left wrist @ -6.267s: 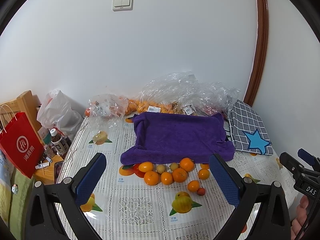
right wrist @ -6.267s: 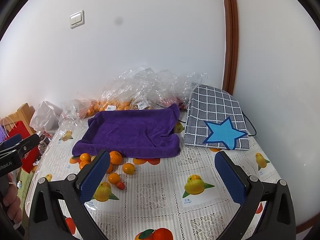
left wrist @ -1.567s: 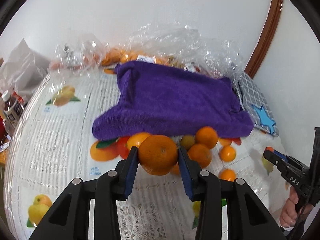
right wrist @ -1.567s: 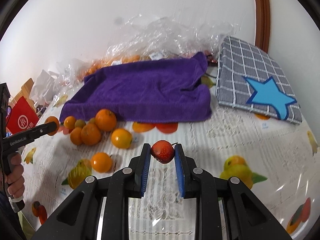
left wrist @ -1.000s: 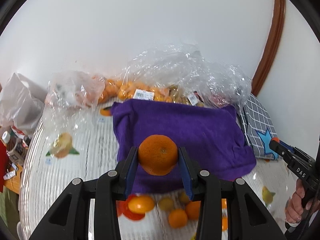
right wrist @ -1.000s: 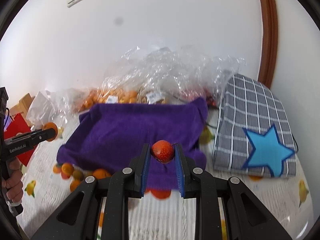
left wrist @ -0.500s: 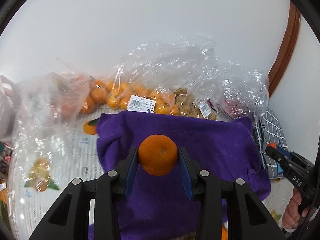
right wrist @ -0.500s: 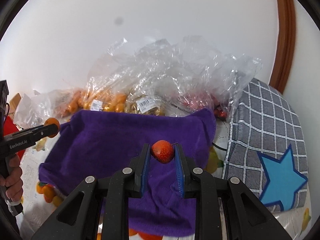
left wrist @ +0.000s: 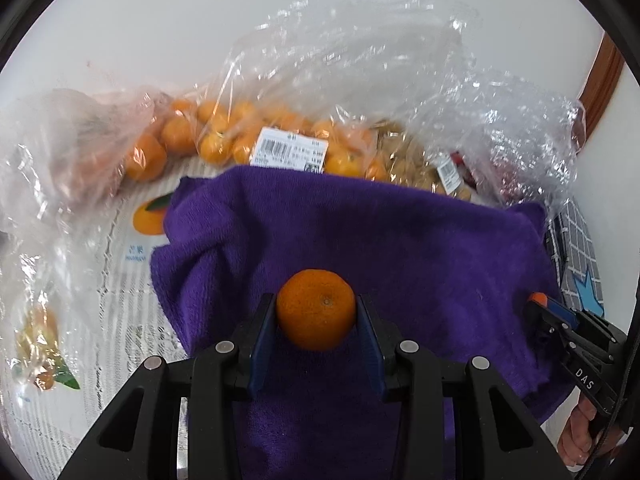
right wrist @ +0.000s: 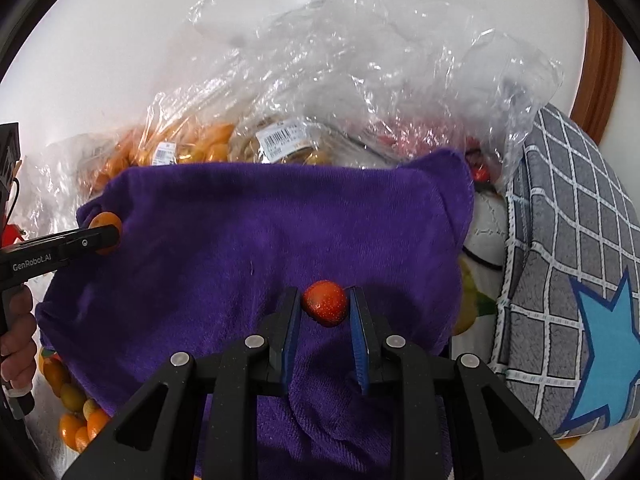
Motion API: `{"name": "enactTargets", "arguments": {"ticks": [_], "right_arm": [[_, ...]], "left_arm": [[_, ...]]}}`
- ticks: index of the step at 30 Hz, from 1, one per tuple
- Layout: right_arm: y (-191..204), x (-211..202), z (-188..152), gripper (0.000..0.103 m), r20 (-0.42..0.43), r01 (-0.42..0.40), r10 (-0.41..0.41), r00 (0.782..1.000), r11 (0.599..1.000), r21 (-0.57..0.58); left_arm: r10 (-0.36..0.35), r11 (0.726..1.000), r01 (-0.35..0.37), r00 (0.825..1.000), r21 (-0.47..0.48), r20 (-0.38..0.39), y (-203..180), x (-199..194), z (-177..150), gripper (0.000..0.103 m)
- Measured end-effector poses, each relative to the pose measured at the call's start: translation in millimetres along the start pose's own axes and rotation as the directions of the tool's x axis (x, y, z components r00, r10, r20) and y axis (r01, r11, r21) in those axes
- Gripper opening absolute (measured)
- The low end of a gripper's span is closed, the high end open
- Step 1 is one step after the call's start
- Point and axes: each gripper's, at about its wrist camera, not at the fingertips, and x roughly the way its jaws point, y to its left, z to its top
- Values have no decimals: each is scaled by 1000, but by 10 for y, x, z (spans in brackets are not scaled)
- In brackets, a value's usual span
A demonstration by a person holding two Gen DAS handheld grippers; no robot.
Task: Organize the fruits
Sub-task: 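Open the right tool to drop the red fruit while the left tool releases the orange onto the towel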
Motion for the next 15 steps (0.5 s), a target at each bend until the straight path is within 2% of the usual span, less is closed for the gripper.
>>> {"name": "enactTargets", "arguments": {"ticks": [8,9,11,13,15], "right_arm": [[-4,51,-37,25,-19,-4,4,1000,1000,5],[4,47,-39,27,-22,-5,5,1000,1000,2],[11,21,-37,36,-19,-8,9,1000,1000,8],[11,-27,-31,39,-7,-19,19,1000,1000,19],[6,-124,-29,40,17,-22,21,1000,999,36]], "left_arm": [[8,1000,-8,1000,11,-30,-43,61,-30,38],[9,1000,-9,999,13,-35,-50,65,-33,38],[8,1000,-7,999,8,-42,-43,56,-37,38],[0,1000,0,999,-10,-44,-15,6,-48,39],[-1,1000,0,999,-26,-42,10,-74,-70,46]]}}
